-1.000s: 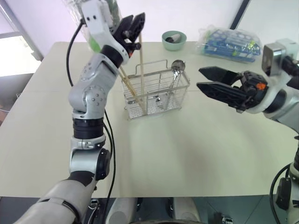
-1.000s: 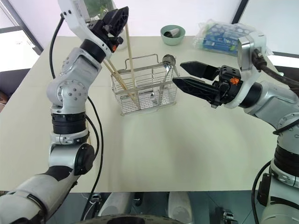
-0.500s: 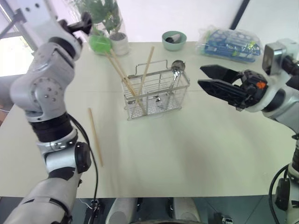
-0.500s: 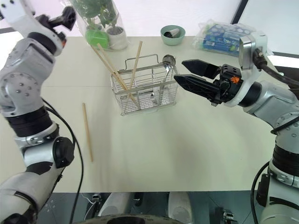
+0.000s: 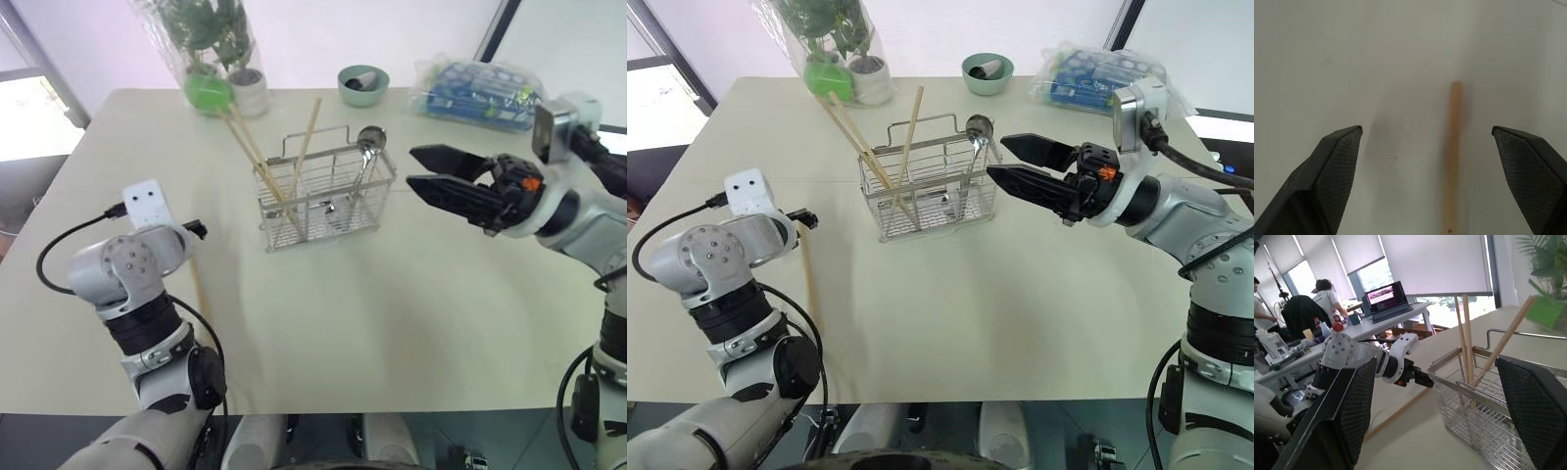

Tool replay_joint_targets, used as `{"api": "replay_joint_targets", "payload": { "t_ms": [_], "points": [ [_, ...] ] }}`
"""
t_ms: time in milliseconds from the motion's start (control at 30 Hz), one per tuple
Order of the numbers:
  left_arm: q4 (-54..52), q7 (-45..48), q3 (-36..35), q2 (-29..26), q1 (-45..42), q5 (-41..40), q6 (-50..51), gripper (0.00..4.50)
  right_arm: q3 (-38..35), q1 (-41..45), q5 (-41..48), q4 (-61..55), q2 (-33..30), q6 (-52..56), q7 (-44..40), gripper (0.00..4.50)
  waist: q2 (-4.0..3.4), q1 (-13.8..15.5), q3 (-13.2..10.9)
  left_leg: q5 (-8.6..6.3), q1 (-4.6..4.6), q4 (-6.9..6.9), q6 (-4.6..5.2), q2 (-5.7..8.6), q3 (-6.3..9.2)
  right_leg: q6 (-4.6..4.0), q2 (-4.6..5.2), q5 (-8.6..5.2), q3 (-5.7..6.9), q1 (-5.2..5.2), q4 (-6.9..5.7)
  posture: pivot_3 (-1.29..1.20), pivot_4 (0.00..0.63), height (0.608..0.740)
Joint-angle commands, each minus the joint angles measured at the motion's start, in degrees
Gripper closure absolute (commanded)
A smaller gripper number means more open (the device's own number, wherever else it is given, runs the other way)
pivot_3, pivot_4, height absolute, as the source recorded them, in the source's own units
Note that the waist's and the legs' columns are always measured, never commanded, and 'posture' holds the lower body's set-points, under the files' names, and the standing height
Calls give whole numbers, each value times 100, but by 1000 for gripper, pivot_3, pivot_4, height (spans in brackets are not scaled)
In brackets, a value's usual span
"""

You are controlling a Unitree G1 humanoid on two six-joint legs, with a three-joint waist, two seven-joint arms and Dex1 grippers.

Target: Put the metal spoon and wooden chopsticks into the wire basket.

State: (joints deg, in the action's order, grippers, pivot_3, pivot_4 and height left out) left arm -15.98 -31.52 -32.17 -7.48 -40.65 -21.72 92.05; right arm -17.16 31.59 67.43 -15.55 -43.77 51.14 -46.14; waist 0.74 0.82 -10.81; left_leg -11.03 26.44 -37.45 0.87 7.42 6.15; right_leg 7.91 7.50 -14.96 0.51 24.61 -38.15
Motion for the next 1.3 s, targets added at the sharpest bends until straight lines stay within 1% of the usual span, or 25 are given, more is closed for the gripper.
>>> {"api": "replay_joint_targets", "payload": {
  "t_ms": [33, 133, 233, 300, 467, 500, 600, 700, 767, 800, 867, 933, 967, 1033, 1100, 1200, 1300],
  "points": [
    [31, -103, 34, -60, 17, -81, 45, 46, -90, 79, 22, -109, 59, -133, -20, 523, 0, 15, 0, 0, 0, 0, 0, 2, 0, 0, 3, 0, 0, -1, 1, 0, 150, 684],
    [177, -94, 17, 67, 91, -159, 45, 46, -128, 17, 34, -150, 83, -147, 3, 523, 0, 13, 0, -1, 0, 0, 0, 5, 0, 0, 6, 0, 1, -2, 2, 0, 150, 684],
    [294, -36, 11, 98, 64, -156, 45, 858, -174, 4, 56, -154, 77, -141, 33, 523, -5, 8, 4, -1, 0, 1, 0, 4, 0, 0, 6, 0, 1, -1, 1, 0, 150, 684],
    [346, -4, -7, 118, 11, -159, 45, 1784, -213, 7, 91, -155, 54, -125, 47, 523, -5, 6, 4, 0, -2, 2, 0, 4, 0, 0, 6, 0, 0, -2, 1, 0, 150, 684],
    [417, 2, -110, 180, -178, -71, 45, 4358, -259, -4, 103, -161, 19, -120, 77, 523, -5, 15, 4, -1, -1, 1, 0, 5, 0, 0, 7, 0, 1, -3, 1, 0, 150, 684],
    [413, 4, -124, 189, -203, -47, 45, 4445, -271, -4, 112, -155, 9, -115, 76, 523, -5, 14, 4, -1, -1, 1, 0, 6, 0, 0, 8, 0, 1, -4, 2, 0, 150, 684],
    [325, 0, -320, 251, -366, 174, 45, 4445, -284, 3, 120, -142, -8, -102, 76, 523, -4, 12, 4, -1, -1, 1, 0, 5, 0, 0, 8, 0, 1, -3, 1, 0, 150, 684],
    [399, 289, 276, -636, -577, 703, -1411, 4445, -288, 32, 115, -114, -32, -83, 71, 523, 9, -11, -4, 0, 0, 1, 0, 4, 0, 0, 7, 0, 2, -2, 1, 0, 150, 684],
    [747, 439, 135, -853, -951, 764, -2392, 4445, -290, 40, 111, -100, -68, -71, 56, 523, 9, -8, -4, 2, 3, 4, -4, -1, -3, -3, 3, 2, -1, 8, 0, 0, 150, 684],
    [942, 657, 119, -1008, -1223, 761, -3122, 4445, -290, 49, 120, -99, -90, -52, 60, 523, 10, -1, -3, 3, 3, 8, -5, -1, -4, -3, 3, 2, 0, 10, 0, 0, 150, 684],
    [1204, 1006, 157, -1196, -1566, 750, -4126, 4445, -291, 65, 127, -88, -123, -27, 57, 523, 10, 31, -3, 2, 1, 8, -5, 0, -4, -3, 6, 2, 0, 4, 4, 0, 150, 684],
    [1386, 1606, 4, -1104, -2080, 257, -4952, 4445, -283, 99, 128, -67, -149, -1, 61, 523, 9, 46, -2, 0, 3, 8, -1, 7, -5, -3, 12, 3, 2, 2, 13, 0, 150, 684],
    [1503, 1903, -128, -989, -2391, -132, -5156, 4445, -277, 121, 131, -52, -160, 12, 69, 523, 11, 74, -2, -1, 2, 8, 1, 11, -5, -3, 15, 3, 2, -2, 14, 0, 150, 684],
    [1692, 2265, -288, -806, -2839, -695, -5341, 4445, -261, 165, 136, -37, -164, 37, 96, 523, 11, 148, -3, -2, 5, 4, 2, 10, -5, -2, 13, 3, 4, -1, 18, 0, 150, 684],
    [1801, 2460, -295, -673, -3108, -1054, -5409, 4445, -251, 200, 140, -46, -155, 65, 126, 523, 11, 142, -3, -2, 7, 0, 3, 10, -3, -1, 13, 4, 7, -2, 18, 0, 150, 684],
    [1872, 2626, -173, -482, -3332, -1455, -5466, 4445, -256, 222, 149, -77, -143, 97, 164, 523, 11, 129, -3, -2, 5, 2, 6, 8, -4, 0, 12, 4, 5, -2, 16, 0, 150, 684],
    [2032, 2811, 360, -303, -3275, -1305, -5563, 4445, -292, 189, 172, -134, -129, 92, 231, 523, 11, 117, -3, 2, 3, 2, 9, 5, -5, 0, 9, 4, 4, -1, 11, 0, 150, 684]
  ]
}}
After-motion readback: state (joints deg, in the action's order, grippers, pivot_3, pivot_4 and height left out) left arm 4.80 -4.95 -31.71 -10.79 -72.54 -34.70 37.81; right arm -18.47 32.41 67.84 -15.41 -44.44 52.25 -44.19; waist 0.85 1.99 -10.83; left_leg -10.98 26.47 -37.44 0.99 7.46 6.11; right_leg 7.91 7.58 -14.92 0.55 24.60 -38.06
